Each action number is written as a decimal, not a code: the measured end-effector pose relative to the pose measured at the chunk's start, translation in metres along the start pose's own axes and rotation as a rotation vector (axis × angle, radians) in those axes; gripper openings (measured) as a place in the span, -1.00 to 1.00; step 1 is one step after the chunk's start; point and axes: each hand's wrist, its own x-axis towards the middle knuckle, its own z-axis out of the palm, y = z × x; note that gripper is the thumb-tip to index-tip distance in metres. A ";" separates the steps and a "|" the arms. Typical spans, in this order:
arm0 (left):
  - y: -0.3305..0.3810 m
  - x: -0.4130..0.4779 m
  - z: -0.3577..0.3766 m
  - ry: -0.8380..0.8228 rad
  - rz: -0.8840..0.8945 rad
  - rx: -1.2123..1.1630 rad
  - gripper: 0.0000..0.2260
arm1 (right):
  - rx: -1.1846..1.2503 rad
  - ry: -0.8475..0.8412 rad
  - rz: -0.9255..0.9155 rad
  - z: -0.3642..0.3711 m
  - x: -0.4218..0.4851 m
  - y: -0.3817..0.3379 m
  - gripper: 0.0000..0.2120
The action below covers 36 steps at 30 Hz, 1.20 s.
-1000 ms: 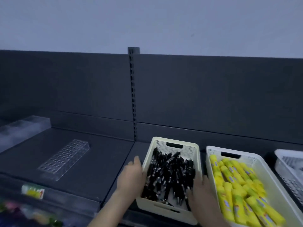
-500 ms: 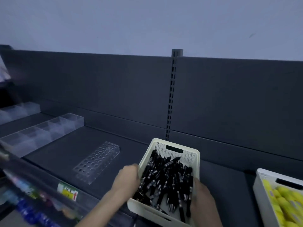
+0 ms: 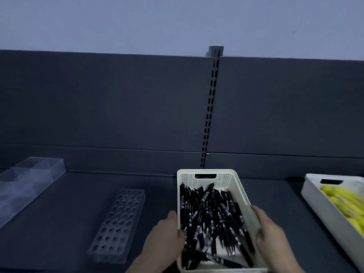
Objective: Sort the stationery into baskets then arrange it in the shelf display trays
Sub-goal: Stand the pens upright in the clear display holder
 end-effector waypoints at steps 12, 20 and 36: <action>0.044 0.043 -0.008 0.006 0.126 -0.040 -0.69 | -0.228 -0.033 -0.127 0.024 0.041 -0.042 -0.76; 0.060 0.096 0.030 -0.059 -0.063 0.373 -0.49 | -0.407 -0.097 -0.064 0.052 0.058 -0.035 -0.74; 0.043 0.093 0.037 0.102 -0.003 -0.347 -0.86 | -0.062 -0.017 -0.017 0.052 0.069 -0.022 -0.79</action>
